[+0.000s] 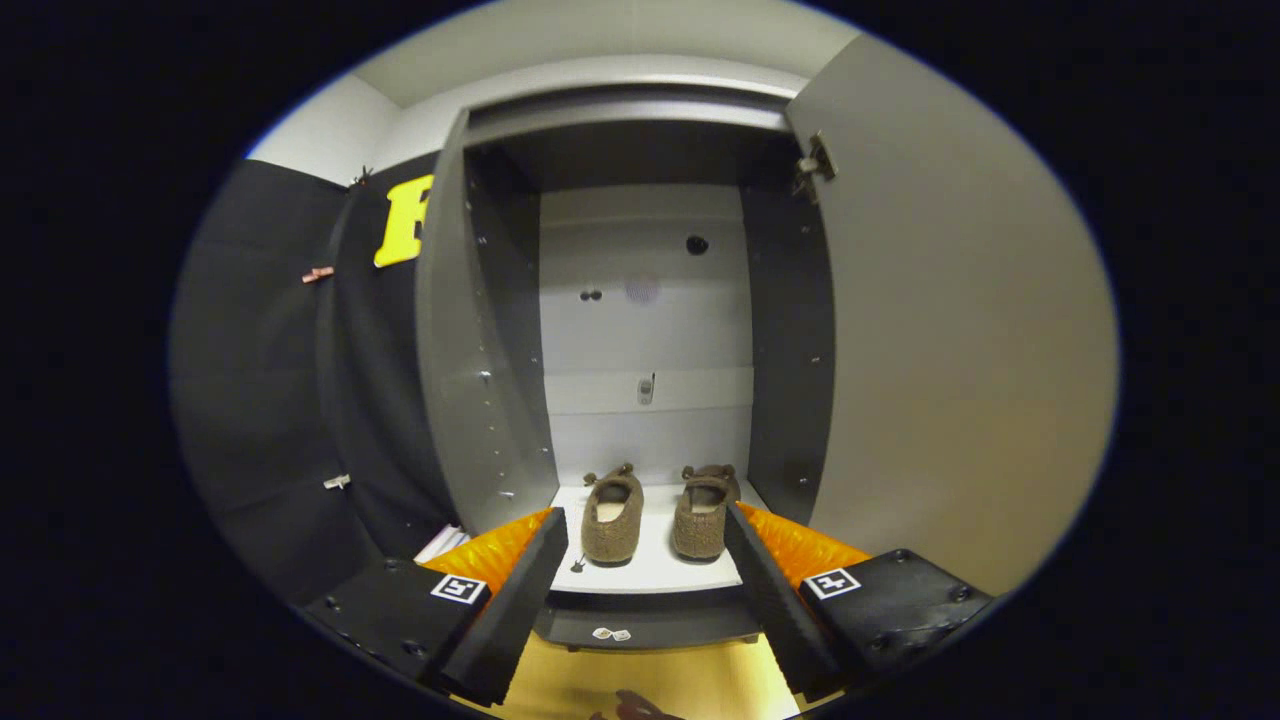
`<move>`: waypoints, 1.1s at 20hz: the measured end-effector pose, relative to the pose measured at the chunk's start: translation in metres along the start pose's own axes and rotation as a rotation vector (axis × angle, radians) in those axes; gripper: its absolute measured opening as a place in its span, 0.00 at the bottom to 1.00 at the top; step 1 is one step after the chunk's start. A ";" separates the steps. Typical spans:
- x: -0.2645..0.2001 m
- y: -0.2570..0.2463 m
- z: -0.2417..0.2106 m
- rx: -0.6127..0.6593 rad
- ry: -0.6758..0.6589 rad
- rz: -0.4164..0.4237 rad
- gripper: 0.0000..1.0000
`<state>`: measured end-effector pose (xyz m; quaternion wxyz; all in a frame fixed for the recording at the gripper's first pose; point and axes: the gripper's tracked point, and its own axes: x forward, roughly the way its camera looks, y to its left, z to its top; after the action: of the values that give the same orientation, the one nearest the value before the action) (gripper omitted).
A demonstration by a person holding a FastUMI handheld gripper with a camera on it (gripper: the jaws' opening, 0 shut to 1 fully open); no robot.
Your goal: Open the shoe cabinet door, grab the shoes and put them into the shoe cabinet, then close the shoe cabinet door.
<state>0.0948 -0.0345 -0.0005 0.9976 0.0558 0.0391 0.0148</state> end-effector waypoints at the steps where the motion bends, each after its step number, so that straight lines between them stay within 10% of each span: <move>1: -0.015 0.000 0.003 0.001 -0.019 -0.002 0.99; 11: -0.166 -0.034 0.001 0.016 -0.002 -0.003 0.99; 22: -0.260 -0.181 0.011 0.024 -0.065 -0.225 0.99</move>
<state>-0.1587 -0.2245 0.0098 0.9929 0.0636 0.0128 -0.0995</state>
